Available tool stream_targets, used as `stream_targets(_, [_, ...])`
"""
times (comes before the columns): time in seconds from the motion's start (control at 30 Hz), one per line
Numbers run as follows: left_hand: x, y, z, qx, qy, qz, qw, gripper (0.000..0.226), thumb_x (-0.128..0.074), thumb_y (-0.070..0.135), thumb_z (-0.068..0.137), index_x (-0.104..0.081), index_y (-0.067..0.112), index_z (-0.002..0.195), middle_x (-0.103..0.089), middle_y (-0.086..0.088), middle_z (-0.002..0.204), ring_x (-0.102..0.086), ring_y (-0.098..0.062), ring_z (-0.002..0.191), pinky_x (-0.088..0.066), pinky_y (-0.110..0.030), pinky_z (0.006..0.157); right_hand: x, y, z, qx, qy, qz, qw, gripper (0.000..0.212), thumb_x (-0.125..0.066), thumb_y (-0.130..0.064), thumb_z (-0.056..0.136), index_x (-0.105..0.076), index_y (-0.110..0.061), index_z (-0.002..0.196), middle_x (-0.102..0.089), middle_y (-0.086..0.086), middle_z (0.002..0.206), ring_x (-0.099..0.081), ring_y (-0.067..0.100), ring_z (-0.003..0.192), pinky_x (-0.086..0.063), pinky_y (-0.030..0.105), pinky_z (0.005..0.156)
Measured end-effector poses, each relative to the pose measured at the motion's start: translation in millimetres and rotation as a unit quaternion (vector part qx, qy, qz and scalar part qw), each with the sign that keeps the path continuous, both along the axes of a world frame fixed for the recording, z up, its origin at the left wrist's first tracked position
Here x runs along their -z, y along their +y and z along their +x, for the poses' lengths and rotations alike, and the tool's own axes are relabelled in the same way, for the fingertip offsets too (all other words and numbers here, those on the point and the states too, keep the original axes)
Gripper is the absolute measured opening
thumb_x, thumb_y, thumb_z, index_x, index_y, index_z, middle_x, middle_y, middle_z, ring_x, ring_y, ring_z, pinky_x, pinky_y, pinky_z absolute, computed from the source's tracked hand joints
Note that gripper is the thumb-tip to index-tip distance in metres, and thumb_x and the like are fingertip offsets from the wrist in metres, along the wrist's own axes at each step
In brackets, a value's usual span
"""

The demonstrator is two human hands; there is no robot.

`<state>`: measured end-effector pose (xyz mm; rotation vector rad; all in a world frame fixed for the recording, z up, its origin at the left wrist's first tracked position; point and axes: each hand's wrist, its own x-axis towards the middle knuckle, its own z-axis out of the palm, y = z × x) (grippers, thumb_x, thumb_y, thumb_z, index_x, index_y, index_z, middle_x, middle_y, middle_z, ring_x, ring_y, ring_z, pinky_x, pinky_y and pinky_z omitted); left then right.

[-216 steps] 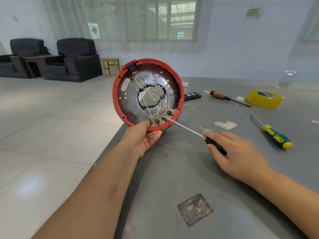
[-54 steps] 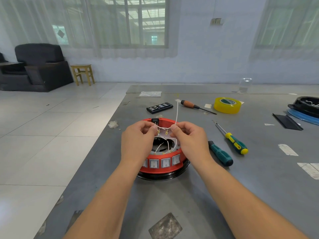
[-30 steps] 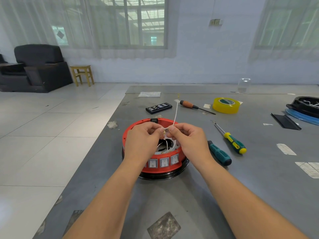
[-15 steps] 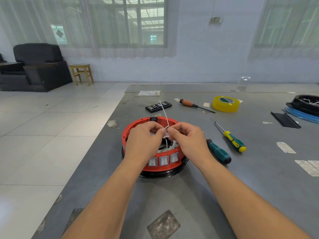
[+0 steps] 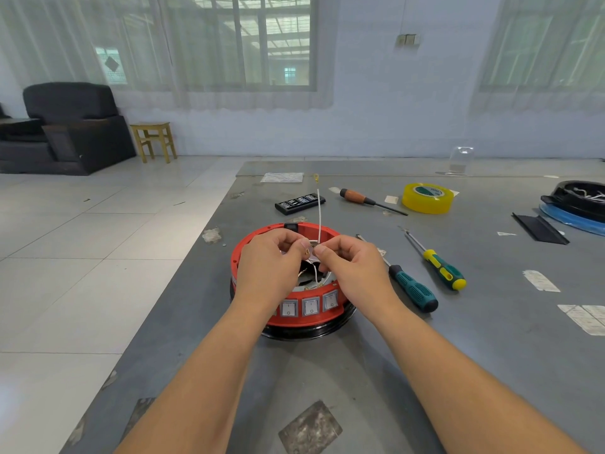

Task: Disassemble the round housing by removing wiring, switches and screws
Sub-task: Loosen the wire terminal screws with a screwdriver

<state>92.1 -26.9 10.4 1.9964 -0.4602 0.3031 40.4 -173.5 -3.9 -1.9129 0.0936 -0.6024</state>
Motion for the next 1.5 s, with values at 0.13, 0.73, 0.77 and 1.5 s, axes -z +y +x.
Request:
stream_targets(0.13, [-1, 2, 2, 0.015, -0.017, 0.054, 0.998, 0.017, -0.068, 0.032, 0.099, -0.072, 0.037, 0.083, -0.071, 0.019, 0.075, -0.063, 0.007, 0.077, -0.042, -0.016, 0.066, 1, 0, 1, 0.014, 0.003, 0.010, 1.000, 0.012, -0.068, -0.035, 0.095, -0.074, -0.029, 0.087, -0.074, -0.012, 0.077, -0.069, 0.003, 0.077, -0.054, 0.022, 0.071])
stream_targets(0.73, [-8, -7, -15, 0.016, -0.075, 0.106, 0.991, 0.018, -0.059, 0.039, 0.103, -0.073, 0.034, 0.113, -0.074, 0.016, 0.105, -0.066, -0.009, 0.102, -0.053, -0.042, 0.096, -25, -59, 5, 0.128, 0.031, 0.085, 0.988, 0.015, -0.071, -0.026, 0.090, -0.075, -0.020, 0.077, -0.074, -0.007, 0.069, -0.065, 0.011, 0.068, -0.057, 0.042, 0.076])
stream_targets(0.77, [-11, -13, -16, 0.033, -0.080, 0.149, 0.985, 0.019, -0.057, 0.043, 0.102, -0.072, 0.035, 0.112, -0.074, 0.016, 0.107, -0.065, -0.010, 0.105, -0.052, -0.045, 0.098, -26, -74, 6, 0.151, 0.046, 0.089, 0.983, 0.015, -0.072, -0.027, 0.088, -0.075, -0.020, 0.076, -0.074, -0.006, 0.070, -0.064, 0.014, 0.071, -0.057, 0.045, 0.079])
stream_targets(1.5, [22, -80, 17, 0.159, -0.066, 0.404, 0.899, 0.059, -0.045, 0.067, 0.098, -0.034, 0.048, 0.152, -0.004, 0.014, 0.174, 0.001, -0.016, 0.161, -0.005, -0.047, 0.128, 0, -194, 136, 0.284, 0.346, -0.387, 0.806, 0.019, -0.062, -0.030, 0.094, -0.063, -0.018, 0.108, -0.067, 0.007, 0.103, -0.064, 0.030, 0.098, -0.047, 0.037, 0.084])
